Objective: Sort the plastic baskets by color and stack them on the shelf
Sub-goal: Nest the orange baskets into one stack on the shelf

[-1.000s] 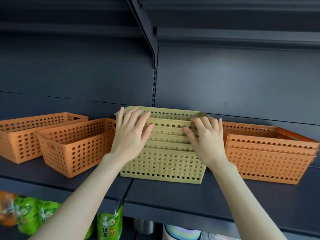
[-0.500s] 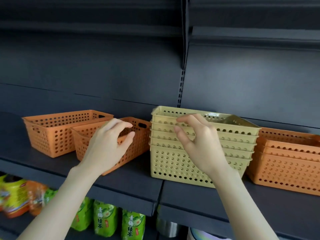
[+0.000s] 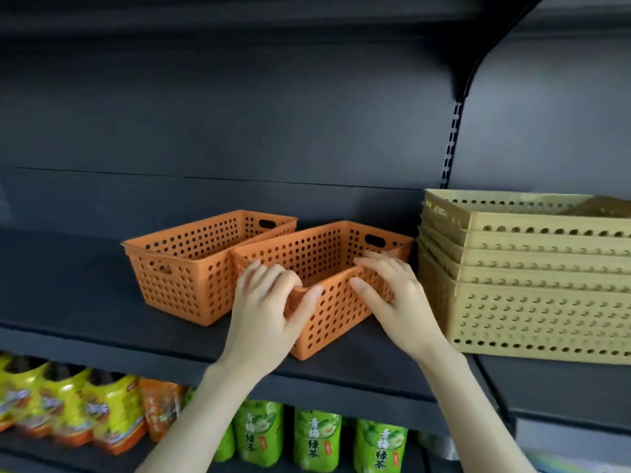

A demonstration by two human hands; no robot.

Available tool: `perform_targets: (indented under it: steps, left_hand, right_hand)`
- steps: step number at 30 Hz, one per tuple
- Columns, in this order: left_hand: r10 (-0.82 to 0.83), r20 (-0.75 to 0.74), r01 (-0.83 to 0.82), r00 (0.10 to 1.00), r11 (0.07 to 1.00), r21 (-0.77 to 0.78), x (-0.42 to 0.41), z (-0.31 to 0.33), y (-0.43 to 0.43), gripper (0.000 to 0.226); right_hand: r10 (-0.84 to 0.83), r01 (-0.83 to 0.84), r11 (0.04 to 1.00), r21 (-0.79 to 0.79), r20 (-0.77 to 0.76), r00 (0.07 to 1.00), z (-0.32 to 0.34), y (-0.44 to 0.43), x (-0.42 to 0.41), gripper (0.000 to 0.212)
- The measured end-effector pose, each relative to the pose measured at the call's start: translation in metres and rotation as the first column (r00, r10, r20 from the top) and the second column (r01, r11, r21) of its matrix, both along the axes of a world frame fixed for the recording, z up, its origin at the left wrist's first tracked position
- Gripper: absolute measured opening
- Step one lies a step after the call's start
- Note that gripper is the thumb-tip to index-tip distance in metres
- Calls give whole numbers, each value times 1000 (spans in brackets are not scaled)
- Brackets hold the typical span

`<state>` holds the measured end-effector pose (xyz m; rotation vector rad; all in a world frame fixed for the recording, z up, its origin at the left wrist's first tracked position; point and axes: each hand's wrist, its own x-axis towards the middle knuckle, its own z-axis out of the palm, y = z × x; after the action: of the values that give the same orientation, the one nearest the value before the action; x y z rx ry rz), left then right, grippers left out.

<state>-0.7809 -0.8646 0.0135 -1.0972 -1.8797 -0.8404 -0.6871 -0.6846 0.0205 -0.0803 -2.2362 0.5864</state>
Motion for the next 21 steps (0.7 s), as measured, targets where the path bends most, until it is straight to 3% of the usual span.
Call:
perform_targets:
  steps: [5,10,13,16,18,21]
  left_hand:
    - [-36,7,35,999,997,74,-38,-6,-27,35]
    - [-136,140,117,981,984,134,-72,-9,-52,41]
    - [-174,241,116,955,965,235,-86,-8,-65,41]
    - [103,271,-162,957,965,207,-118,-5,-85,53]
    - [330,270,-355,905,933,51,-143,-4,-98,58]
    - [503,255,-483,826,864,-139,-169,-2,-111,53]
  right_hand:
    - [-77,76,996,50,22,997,5,-13,-30,47]
    - [-158,149,981,121,70,985,5,-11,-55,51]
    - [-135,130,989,75,69,988,11,-16,-67,41]
    - [-65,65,998,-4,12,998,11,-17,-72,35]
    - [-34,33,999,-26,-39,999,10,-17,-73,31]
    - [-11,10,1000,-10,-111,994,14,-26,-76,27]
